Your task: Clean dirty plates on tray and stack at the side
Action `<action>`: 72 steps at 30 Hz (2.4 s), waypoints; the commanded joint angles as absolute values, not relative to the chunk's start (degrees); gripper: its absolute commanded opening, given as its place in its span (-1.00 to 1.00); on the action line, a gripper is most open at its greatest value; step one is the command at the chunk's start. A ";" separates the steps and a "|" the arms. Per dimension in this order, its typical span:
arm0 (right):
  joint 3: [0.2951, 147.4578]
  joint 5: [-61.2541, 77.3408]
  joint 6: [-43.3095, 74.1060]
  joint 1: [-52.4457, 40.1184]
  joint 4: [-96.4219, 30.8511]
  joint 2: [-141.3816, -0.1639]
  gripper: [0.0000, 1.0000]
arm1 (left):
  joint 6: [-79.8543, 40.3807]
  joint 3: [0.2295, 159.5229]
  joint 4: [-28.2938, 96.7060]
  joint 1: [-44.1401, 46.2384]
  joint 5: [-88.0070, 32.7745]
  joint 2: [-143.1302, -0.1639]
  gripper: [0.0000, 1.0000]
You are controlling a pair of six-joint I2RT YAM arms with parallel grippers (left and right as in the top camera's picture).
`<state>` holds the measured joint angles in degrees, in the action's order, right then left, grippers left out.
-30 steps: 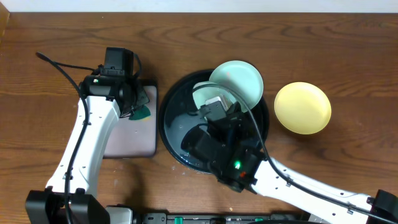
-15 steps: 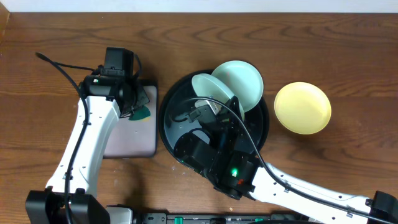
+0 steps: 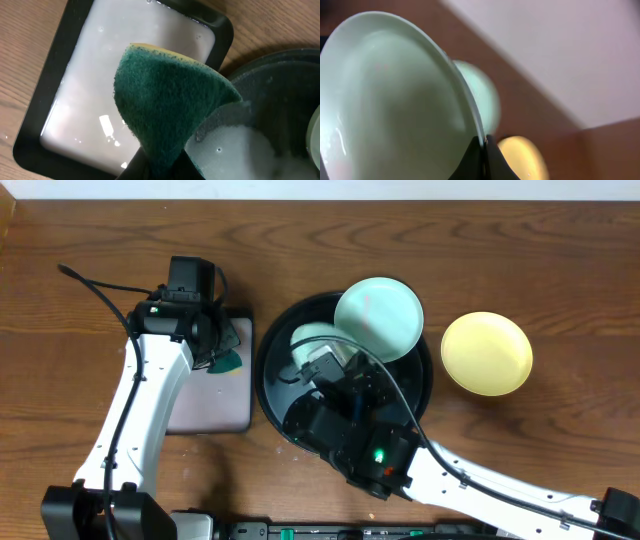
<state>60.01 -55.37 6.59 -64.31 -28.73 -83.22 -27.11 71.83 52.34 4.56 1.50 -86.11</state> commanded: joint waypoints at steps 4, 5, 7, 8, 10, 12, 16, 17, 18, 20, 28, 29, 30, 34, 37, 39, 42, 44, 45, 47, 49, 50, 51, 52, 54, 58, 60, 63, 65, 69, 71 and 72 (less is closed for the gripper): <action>61.12 -21.85 21.43 -54.22 -29.61 -80.25 -0.98 | -26.59 72.55 52.49 4.40 2.20 -85.84 -0.85; 61.12 -18.11 21.45 -52.12 -29.56 -79.26 -0.98 | -26.57 72.55 52.49 4.40 2.20 -85.84 -0.85; 61.12 -11.64 21.45 -47.62 -29.63 -77.17 -0.98 | -26.57 72.55 52.49 4.40 2.20 -85.84 -0.85; 61.12 -8.16 21.47 -44.86 -29.65 -75.96 -0.98 | -26.59 72.55 52.47 4.40 2.20 -85.84 -0.85; 61.12 -2.37 22.44 -39.59 -29.78 -73.82 -0.98 | -26.59 72.55 52.45 4.40 2.20 -85.84 -0.85; 61.12 2.72 22.96 -34.02 -30.22 -71.99 -0.98 | -26.57 72.55 52.45 4.40 2.20 -85.84 -0.85; 61.12 4.99 23.59 -22.59 -33.93 -68.93 -0.98 | -26.59 72.55 52.45 4.40 2.20 -85.84 -0.85; 61.12 4.99 23.59 -19.27 -35.14 -68.47 -0.98 | -26.59 72.55 52.45 4.40 2.20 -85.84 -0.85; 61.12 5.04 23.59 -15.92 -36.21 -68.20 -0.98 | -26.57 72.55 52.45 4.40 2.20 -85.84 -0.85; 61.12 5.02 23.59 -10.09 -38.50 -68.23 -0.98 | -26.57 72.55 52.45 4.40 2.20 -85.84 -0.86; 60.84 4.29 21.32 8.93 -43.31 -72.07 -0.98 | -26.57 72.55 52.27 4.40 2.22 -85.84 -0.85; 60.71 3.09 21.17 10.74 -43.27 -73.30 -0.98 | -26.57 72.55 52.21 4.40 2.22 -85.84 -0.85; 60.64 2.00 21.17 11.77 -43.27 -74.17 -0.98 | -26.57 72.53 52.14 4.40 2.20 -85.84 -0.85; 60.38 -1.56 21.10 14.52 -43.07 -78.81 -0.98 | -26.57 72.55 52.03 4.40 2.20 -85.84 -0.85; 60.31 -3.62 20.93 14.96 -42.65 -82.24 -0.98 | -26.57 72.55 52.03 4.40 2.22 -85.84 -0.85; 60.31 -4.84 20.93 14.96 -42.37 -84.27 -0.98 | -26.59 72.55 52.03 4.40 2.20 -85.84 -0.85; 60.31 -5.17 20.67 14.96 -41.58 -86.72 -0.98 | -26.59 72.53 52.03 4.40 2.20 -85.84 -0.85; 60.31 -5.41 20.51 14.96 -41.34 -88.18 -0.98 | -26.57 72.53 52.03 4.40 2.20 -85.84 -0.85; 60.31 -5.45 20.51 14.94 -41.32 -88.71 -0.98 | -26.57 72.55 52.03 4.40 2.20 -85.84 -0.85; 60.31 -5.43 20.51 14.94 -41.34 -89.60 -0.98 | -26.59 72.53 52.05 4.40 2.20 -85.84 -0.85; 60.31 -4.64 20.49 14.92 -41.34 -89.82 -0.97 | -26.59 72.55 52.05 4.40 2.20 -85.84 -0.85; 60.34 -3.62 19.90 14.90 -41.28 -89.80 -0.89 | -26.59 72.55 52.05 4.40 2.20 -85.84 -0.85; 60.45 -2.42 18.22 14.92 -41.12 -89.69 -0.80 | -26.59 72.55 52.05 4.40 2.20 -85.84 -0.85; 60.58 -2.02 17.39 14.92 -41.17 -89.67 -0.73 | -26.59 72.55 52.03 4.40 2.20 -85.84 -0.85; 61.28 -0.67 16.60 14.90 -41.65 -89.67 -0.61 | -26.59 72.53 52.01 4.40 2.20 -85.84 -0.85; 63.59 5.39 13.52 14.39 -42.04 -89.67 -0.53 | -26.59 72.55 52.03 4.40 2.20 -85.84 -0.85; 65.43 8.88 11.92 13.50 -42.35 -89.67 -0.50 | -26.59 72.55 52.03 4.40 2.20 -85.84 -0.85; 68.97 12.69 9.47 11.16 -43.33 -89.69 -0.45 | -26.59 72.53 52.03 4.40 2.20 -85.84 -0.85; 71.68 13.17 8.08 8.67 -44.34 -89.73 -0.44 | -26.59 72.55 52.03 4.40 2.20 -85.84 -0.85; 78.87 13.28 6.20 2.63 -46.24 -92.07 -0.44 | -26.61 72.55 52.01 4.40 2.20 -85.86 -0.85; 82.21 13.85 5.39 0.51 -46.70 -94.37 -0.43 | -26.59 72.55 52.01 4.40 2.20 -85.86 -0.85; 84.01 14.11 5.08 -0.47 -46.92 -95.88 -0.43 | -26.61 72.55 52.03 4.40 2.20 -85.86 -0.85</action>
